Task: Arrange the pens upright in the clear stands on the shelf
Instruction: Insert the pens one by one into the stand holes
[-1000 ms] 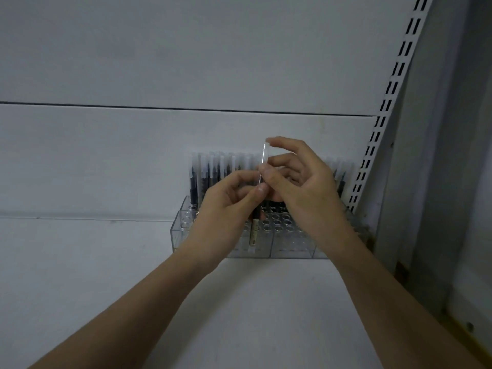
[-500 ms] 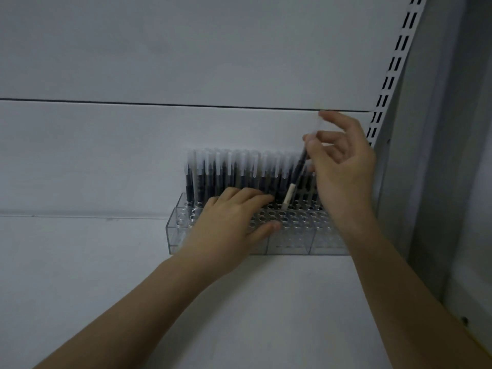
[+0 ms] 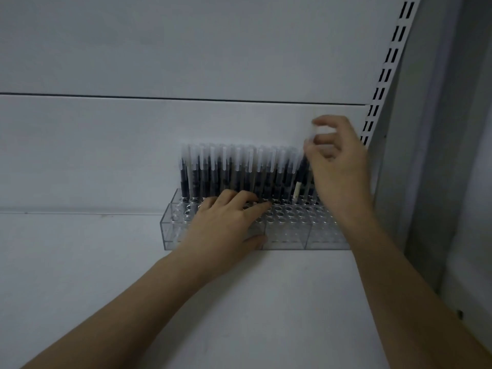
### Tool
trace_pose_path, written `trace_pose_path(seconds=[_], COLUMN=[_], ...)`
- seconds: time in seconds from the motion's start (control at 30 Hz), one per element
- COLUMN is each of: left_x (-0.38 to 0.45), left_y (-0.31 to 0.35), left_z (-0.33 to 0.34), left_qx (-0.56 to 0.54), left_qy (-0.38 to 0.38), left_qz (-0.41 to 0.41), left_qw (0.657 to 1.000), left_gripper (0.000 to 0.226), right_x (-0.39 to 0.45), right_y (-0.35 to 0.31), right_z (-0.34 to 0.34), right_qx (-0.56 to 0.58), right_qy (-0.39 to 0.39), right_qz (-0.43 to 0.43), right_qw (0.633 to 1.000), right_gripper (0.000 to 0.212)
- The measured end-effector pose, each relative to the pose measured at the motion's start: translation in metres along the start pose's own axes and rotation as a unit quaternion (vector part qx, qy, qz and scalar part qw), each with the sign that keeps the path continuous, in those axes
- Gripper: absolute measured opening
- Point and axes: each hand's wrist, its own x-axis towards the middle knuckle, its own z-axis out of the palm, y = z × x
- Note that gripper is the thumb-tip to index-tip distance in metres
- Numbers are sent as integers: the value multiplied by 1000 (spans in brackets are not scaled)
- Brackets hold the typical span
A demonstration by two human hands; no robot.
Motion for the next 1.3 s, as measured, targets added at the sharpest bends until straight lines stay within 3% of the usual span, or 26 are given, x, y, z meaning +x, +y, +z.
trace_pose_path(seconds=[0.1,0.27,0.43,0.57,0.7,0.77,0.97,1.07,1.3], left_x=[0,0,0,1,2,-8,-75,-106,-183], left_y=[-1,-3,-4,0,-4,-13,-51,-75,-128], left_z=[1,4,4,2,-9,-19,-65,-88,-142], left_qx=[2,-9,-10,-45,-80,-44,5,9,-8], left_qy=[7,7,12,52,159,165,91,37,-22], left_qz=[3,4,2,-15,-43,-70,-229,-295,-342], left_qw=[1000,1000,1000,997,983,983,969,955,939], left_gripper=[62,58,70,62,41,36,60,55,60], right_x=[-1,0,-1,-7,-25,-33,-46,-60,-106], right_y=[4,-1,-5,-16,-31,-36,-76,-111,-207], right_z=[1,-1,4,10,27,36,72,97,157], right_qx=[-74,-123,-102,-43,-6,15,22,-31,-141], right_qy=[-48,-20,27,56,-63,-128,-280,-381,-473], right_qz=[-10,-31,-62,-119,-141,-124,-66,-75,-113], right_qw=[996,992,992,990,988,984,958,921,862], right_gripper=[21,12,18,16,15,15,21,31,48])
